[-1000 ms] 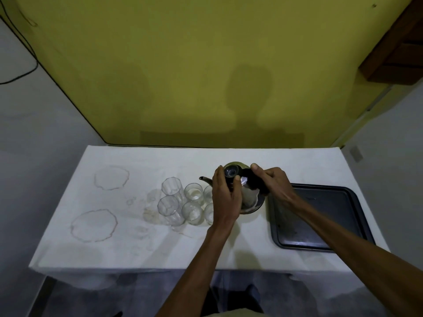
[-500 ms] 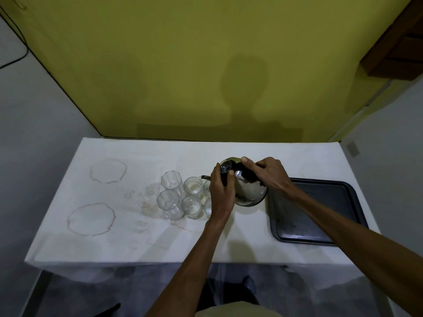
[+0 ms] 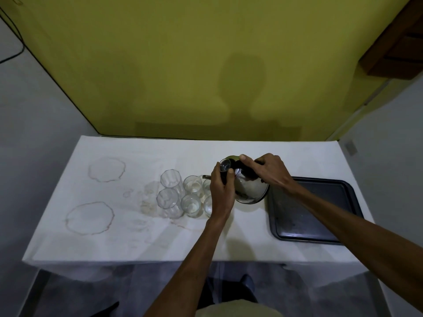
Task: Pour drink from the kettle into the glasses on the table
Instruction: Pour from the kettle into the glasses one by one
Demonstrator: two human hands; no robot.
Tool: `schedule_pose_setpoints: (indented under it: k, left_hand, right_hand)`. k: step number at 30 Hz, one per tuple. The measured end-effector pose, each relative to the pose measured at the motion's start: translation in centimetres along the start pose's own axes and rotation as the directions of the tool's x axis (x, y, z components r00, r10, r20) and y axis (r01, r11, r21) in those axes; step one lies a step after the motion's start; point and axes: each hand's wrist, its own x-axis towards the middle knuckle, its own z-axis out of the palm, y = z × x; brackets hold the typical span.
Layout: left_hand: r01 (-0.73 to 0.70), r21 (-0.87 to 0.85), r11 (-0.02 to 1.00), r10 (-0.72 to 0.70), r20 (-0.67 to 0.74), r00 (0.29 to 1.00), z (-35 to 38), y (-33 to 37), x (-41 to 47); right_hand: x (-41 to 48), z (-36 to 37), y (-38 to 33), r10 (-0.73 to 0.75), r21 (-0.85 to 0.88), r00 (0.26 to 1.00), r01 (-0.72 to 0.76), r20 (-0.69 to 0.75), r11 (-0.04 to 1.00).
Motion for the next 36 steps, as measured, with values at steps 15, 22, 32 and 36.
schedule_pose_setpoints:
  k: [15,22,32,36]
  left_hand:
    - [0.055,-0.028,0.998,-0.056,-0.029,0.998,0.7,-0.5,0.1]
    - [0.046,-0.024,0.999,-0.047,-0.025,0.999,0.6,-0.4,0.0]
    - [0.032,-0.043,0.999,-0.033,-0.026,0.999,0.7,-0.5,0.1]
    - [0.035,-0.046,0.998,-0.037,-0.036,0.999,0.8,-0.5,0.2]
  right_hand:
    - [-0.6,-0.9,-1.1,0.014,-0.015,1.000,-0.014,0.020,1.000]
    - [-0.4,-0.8,-0.8,0.013,-0.028,1.000,-0.012,0.020,1.000]
    - [-0.6,-1.2,-1.5,-0.004,-0.064,1.000,0.005,0.020,0.998]
    - [-0.5,-1.2,-1.3,-0.004,-0.061,1.000,0.005,0.017,0.998]
